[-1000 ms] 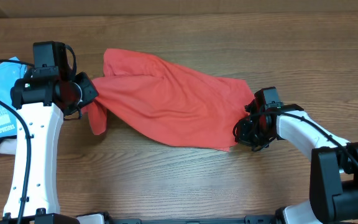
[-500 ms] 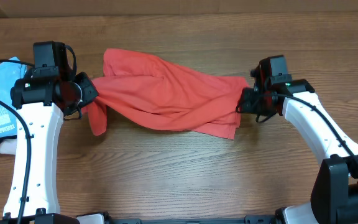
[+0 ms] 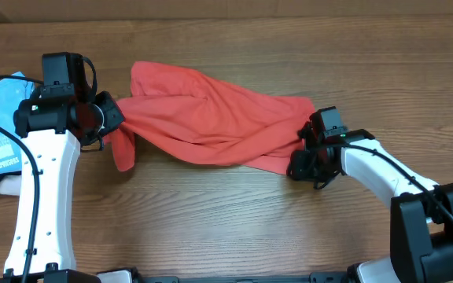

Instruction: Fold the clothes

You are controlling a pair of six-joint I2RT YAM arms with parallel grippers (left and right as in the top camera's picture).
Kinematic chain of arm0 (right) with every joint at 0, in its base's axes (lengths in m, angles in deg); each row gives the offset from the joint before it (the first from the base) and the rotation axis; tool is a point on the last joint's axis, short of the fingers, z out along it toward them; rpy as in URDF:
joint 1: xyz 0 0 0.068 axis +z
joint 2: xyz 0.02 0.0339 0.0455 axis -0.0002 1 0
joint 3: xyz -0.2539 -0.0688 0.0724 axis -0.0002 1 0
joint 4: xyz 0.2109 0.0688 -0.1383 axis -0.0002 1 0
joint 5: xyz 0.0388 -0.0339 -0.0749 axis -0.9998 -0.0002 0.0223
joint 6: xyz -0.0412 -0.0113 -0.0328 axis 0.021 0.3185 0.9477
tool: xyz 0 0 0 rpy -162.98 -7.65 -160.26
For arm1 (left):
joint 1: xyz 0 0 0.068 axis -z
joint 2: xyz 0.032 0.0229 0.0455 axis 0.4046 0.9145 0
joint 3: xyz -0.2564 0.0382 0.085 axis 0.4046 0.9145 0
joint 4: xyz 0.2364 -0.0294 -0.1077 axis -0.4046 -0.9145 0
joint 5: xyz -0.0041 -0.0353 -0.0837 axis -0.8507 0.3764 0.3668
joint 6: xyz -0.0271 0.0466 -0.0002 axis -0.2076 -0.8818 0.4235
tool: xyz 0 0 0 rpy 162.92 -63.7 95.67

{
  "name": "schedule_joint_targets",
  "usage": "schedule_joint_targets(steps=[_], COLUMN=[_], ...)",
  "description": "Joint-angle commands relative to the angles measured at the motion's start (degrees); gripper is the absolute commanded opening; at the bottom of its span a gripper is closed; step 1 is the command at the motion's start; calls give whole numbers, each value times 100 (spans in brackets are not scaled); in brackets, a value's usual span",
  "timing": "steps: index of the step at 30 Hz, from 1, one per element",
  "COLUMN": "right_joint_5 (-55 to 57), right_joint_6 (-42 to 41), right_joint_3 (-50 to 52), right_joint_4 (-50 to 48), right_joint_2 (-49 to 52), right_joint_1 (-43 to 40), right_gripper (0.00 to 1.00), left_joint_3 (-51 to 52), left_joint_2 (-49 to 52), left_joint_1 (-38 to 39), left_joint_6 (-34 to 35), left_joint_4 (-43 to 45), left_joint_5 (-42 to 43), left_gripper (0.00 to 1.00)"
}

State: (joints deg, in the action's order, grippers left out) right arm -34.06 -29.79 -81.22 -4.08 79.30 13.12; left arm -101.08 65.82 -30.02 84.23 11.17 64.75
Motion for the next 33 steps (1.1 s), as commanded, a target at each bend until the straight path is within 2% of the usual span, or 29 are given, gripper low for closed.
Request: schedule_joint_targets(steps=[1,5,6,9,10,11,14,17,19,21,25,29,33], right_joint_5=[87,81,79,-46,-72,-70,-72,-72,-136,-74,323,769,1078], right_joint_6=[131,212,247,363,365,363,295,9,-11,-9,-90,-160,-131], right_joint_3=[295,544,568,570,570,570,557,271,-125,-1088,-2756,-4699,-5908], right_joint_4=[-396,-901,-964,-977,-955,-944,-815,-269,262,1158,2299,3281,3888], right_joint_2=[7,48,72,127,133,133,133,13,-197,-686,-1349,-1856,-2048], right_joint_1=[48,48,48,81,122,149,216,201,157,52,-240,-782,-1180], right_gripper=[40,38,32,20,10,5,4,4,4,4,4,4,4], left_joint_3=[-98,-98,-98,-98,-98,-98,-98,-98,-105,-175,-590,-1272,-1840], left_joint_2=[-70,-70,-70,-70,-70,-70,-70,-72,-76,-114,-291,-584,-844], left_joint_1=[-2,-2,-2,-2,-2,-2,-2,-2,-2,-2,-4,-4,-4], left_joint_6=[-111,-111,-111,-111,-111,-111,-109,-116,-127,-315,-415,-671,-859], left_joint_4=[22,24,26,24,22,22,26,28,24,22,-216,-527,-758], left_joint_5=[-76,-79,-79,-79,-79,-79,-79,-109,-118,-122,-378,-437,-466], left_gripper=[10,10,10,10,9,10,9,4,4,4,4,4,4])
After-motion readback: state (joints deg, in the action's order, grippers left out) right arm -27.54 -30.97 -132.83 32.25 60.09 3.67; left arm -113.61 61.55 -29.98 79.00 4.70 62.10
